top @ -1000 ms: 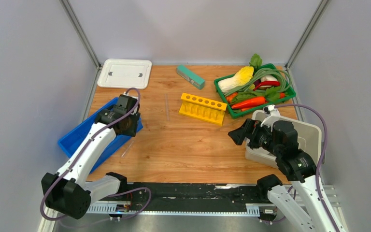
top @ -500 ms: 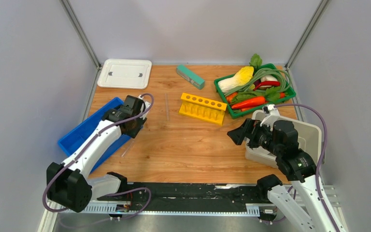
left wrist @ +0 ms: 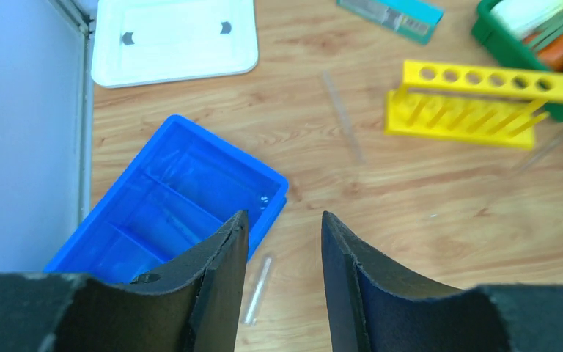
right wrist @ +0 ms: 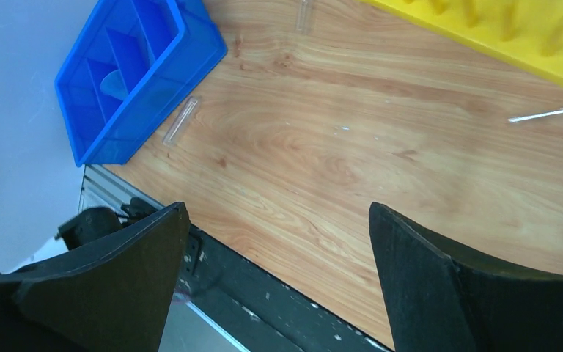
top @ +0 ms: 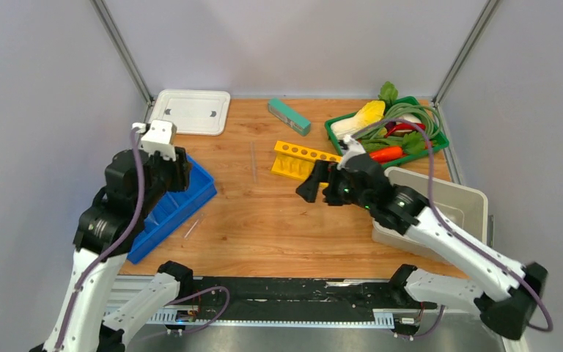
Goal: Organize the chemistry lab equipment
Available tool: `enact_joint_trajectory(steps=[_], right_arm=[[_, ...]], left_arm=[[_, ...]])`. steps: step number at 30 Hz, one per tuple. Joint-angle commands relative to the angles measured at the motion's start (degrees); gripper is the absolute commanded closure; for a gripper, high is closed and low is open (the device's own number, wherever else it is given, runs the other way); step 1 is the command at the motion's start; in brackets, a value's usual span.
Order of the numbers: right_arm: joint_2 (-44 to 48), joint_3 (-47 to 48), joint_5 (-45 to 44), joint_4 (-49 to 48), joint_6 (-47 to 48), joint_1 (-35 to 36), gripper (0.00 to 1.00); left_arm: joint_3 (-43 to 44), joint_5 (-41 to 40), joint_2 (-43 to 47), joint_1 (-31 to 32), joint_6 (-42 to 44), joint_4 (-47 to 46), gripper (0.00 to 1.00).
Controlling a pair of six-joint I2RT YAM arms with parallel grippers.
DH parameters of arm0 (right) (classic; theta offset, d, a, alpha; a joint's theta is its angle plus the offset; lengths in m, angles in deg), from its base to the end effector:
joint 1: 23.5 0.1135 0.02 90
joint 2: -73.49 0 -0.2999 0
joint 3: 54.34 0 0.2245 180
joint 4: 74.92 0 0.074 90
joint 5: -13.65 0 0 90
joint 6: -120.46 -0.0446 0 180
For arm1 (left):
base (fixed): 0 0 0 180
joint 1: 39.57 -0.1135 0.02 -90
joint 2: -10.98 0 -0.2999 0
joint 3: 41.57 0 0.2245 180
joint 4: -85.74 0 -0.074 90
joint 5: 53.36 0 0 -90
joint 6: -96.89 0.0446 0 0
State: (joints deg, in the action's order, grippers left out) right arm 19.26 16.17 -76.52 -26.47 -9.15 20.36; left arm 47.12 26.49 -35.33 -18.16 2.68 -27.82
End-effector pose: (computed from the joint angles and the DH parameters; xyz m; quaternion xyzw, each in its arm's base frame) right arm 0.1159 0.1112 0.3566 -0.0317 0.8748 0.3209 0.3617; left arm 0.0832 -0.0242 0.4336 0.0774 0.8335 -0.0478 0.5450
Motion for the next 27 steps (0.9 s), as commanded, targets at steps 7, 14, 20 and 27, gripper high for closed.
enact_joint_trajectory(steps=[7,14,20,27], right_arm=[[-31.6,10.03,-0.81,-30.01,-10.83,11.59,0.14],[-49.72,21.36,1.23,-34.1,-16.43,15.73,0.18],[-59.48,29.44,-5.54,-25.5,-26.82,18.1,0.24],[-69.76,41.4,-2.12,-17.06,-33.85,18.46,0.29]], left_arm=[[-4.55,-0.03,14.13,0.21,-13.19,0.12,0.51],[-2.26,-3.73,20.98,0.3,-13.28,3.46,0.51],[-0.59,-6.37,24.07,0.21,-14.42,4.96,0.51],[-0.24,-6.02,24.94,0.21,-14.86,5.23,0.51]])
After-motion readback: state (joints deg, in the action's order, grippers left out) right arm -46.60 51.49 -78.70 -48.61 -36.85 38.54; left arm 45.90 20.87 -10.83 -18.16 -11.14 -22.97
